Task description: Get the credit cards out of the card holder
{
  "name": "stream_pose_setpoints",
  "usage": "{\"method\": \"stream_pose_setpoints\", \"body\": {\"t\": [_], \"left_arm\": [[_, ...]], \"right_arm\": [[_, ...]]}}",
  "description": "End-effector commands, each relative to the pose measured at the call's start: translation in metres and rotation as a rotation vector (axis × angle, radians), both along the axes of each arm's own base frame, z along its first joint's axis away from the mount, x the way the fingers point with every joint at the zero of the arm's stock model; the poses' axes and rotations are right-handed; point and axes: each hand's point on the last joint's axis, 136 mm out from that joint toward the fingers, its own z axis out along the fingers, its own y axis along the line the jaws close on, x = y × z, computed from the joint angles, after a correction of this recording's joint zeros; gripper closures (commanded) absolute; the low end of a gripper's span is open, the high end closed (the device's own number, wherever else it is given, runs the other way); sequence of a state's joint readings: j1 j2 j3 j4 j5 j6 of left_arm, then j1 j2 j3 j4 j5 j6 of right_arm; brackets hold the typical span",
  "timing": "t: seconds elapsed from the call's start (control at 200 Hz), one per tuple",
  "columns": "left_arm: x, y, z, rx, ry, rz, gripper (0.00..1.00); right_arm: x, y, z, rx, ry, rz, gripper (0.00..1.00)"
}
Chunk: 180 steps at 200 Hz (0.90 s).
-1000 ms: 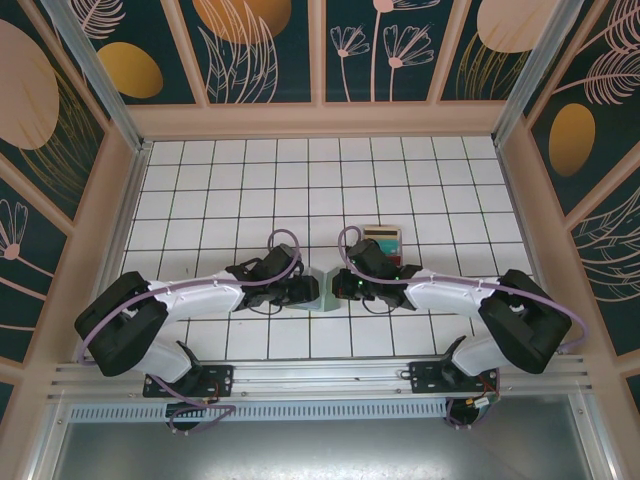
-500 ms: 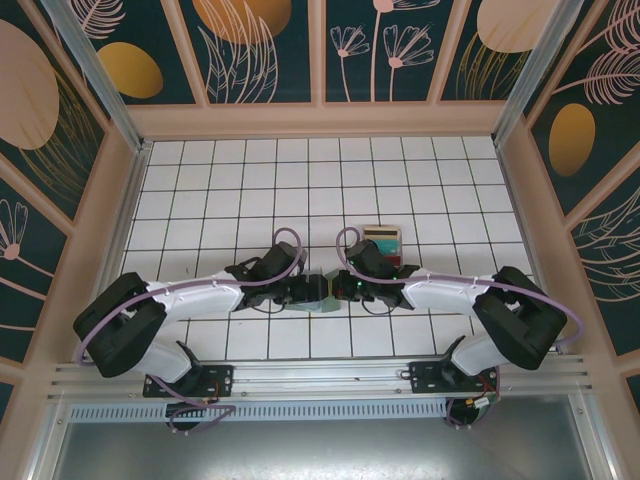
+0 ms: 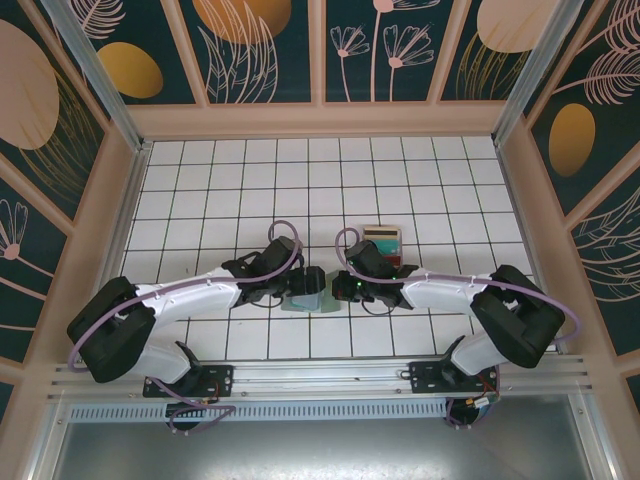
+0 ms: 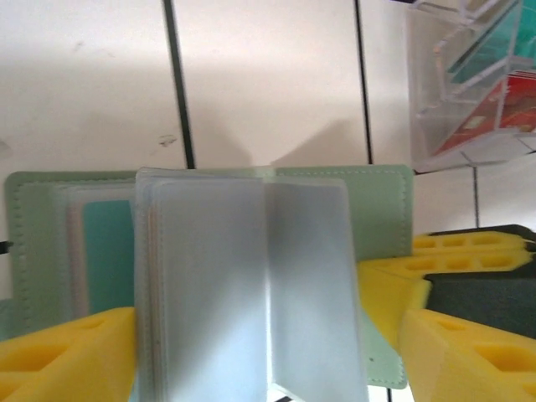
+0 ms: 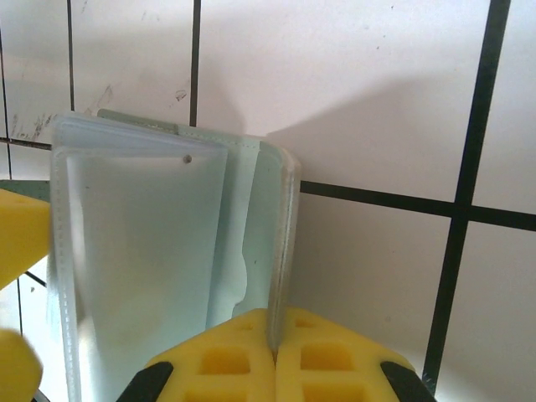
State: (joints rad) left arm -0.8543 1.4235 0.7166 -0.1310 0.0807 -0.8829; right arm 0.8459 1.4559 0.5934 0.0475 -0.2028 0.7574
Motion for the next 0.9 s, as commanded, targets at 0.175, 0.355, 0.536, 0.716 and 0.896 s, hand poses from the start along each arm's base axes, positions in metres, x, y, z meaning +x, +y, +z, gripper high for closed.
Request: {"method": "stream_pose_setpoints", "body": {"t": [0.175,0.355,0.536,0.716,0.896], "left_arm": [[0.003,0.000,-0.007,0.038,0.009,-0.007,0.22],[0.007,0.013,-0.009,0.094,-0.005,0.048,0.22],[0.010,0.019,-0.005,0.094,-0.026,0.087,0.22],[0.001,0.006,-0.016,0.055,0.025,0.020,0.24],[-0.003,0.007,-0.023,0.057,0.042,0.009,0.25]], "right_arm": [[0.002,0.005,0.002,0.007,-0.001,0.013,1.00],[0.001,0.005,0.002,0.008,0.000,0.015,1.00],[0.002,0.007,0.002,0.011,-0.001,0.019,1.00],[0.002,0.008,0.002,0.013,0.000,0.022,1.00],[0.001,0.007,0.002,0.012,0.004,0.019,1.00]]}}
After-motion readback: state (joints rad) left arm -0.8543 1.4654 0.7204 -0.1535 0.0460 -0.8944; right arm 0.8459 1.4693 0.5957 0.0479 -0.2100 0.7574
